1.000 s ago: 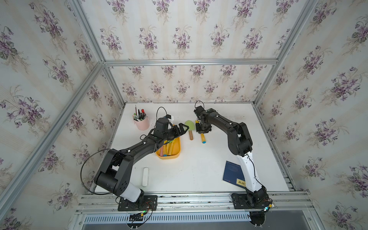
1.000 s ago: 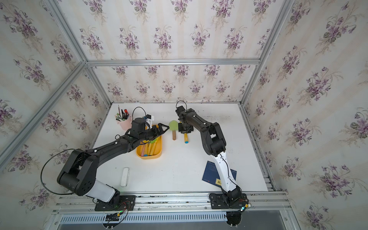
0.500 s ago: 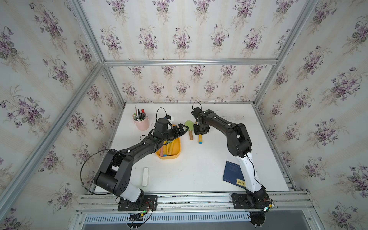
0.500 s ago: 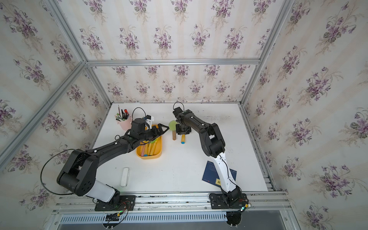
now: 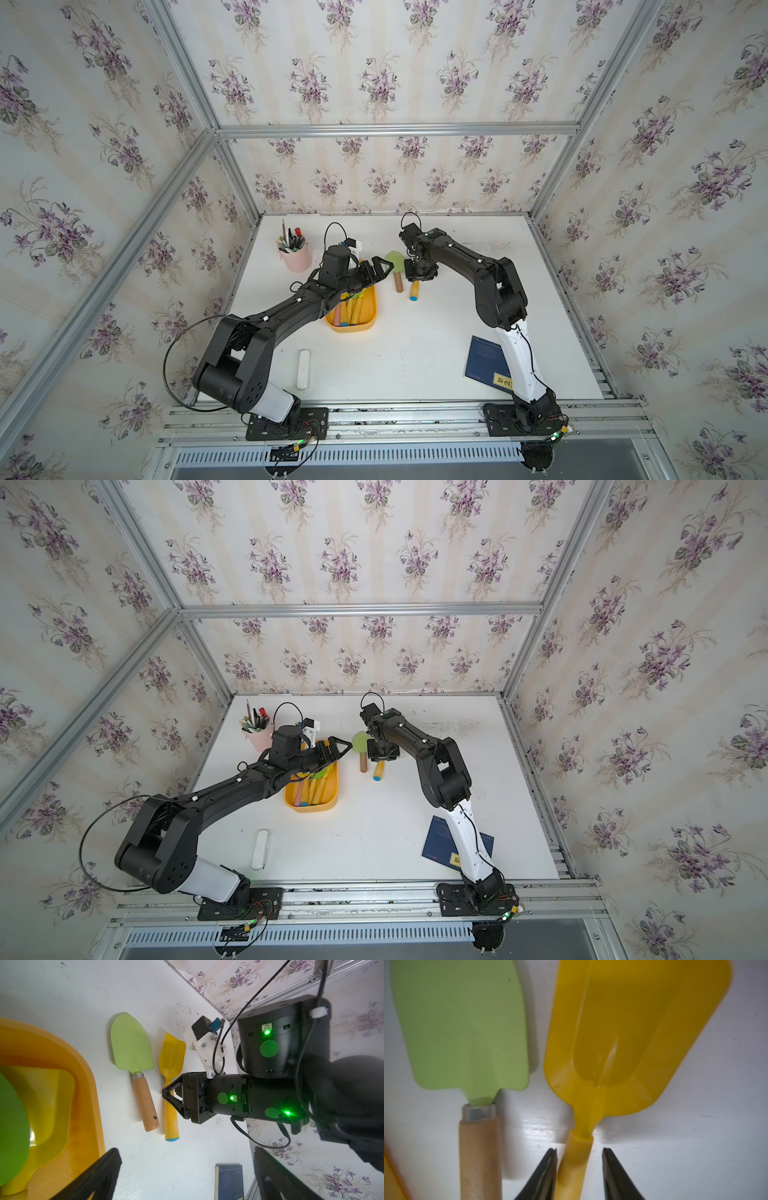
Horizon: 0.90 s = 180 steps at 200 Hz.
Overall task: Take the shovel out of the storage box
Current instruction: Place the shovel at the center of the board, then pick up the shovel from the storage box.
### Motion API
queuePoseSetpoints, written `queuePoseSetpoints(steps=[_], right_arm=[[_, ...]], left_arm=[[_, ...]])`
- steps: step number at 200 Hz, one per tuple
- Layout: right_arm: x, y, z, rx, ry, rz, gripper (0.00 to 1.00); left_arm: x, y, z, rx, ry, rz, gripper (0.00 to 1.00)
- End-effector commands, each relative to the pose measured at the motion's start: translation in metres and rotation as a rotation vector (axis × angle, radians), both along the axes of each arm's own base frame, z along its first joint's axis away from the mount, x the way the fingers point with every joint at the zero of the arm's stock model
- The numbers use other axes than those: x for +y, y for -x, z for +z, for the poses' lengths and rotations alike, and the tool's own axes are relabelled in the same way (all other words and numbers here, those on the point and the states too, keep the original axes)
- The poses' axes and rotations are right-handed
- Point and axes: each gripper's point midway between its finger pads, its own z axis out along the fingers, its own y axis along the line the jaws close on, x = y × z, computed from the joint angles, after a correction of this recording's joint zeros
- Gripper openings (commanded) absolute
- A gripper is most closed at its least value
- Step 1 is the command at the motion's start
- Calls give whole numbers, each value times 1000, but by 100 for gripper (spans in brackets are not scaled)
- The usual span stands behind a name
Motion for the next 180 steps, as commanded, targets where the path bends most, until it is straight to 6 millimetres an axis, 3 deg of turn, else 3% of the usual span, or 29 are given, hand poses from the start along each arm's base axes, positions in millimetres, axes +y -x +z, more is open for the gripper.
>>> queuePoseSetpoints(steps=[1,68,114,155,180], right_arm=[[-1,2,5,-5,2,8,41],[1,3,12,-20,-18,15,44],[3,3,51,-95,-60,12,48],[17,19,98,-171,-116,38,48],[45,43,122,-209,-215,84,47]], left_arm=[[0,2,4,-16,-5,-11,99],[1,4,7,-19,-9,-10,98],[10,9,9,-15,-42,-7,99],[52,35,6,40,-253,-7,97],[89,61,-2,87,-386,32,97]])
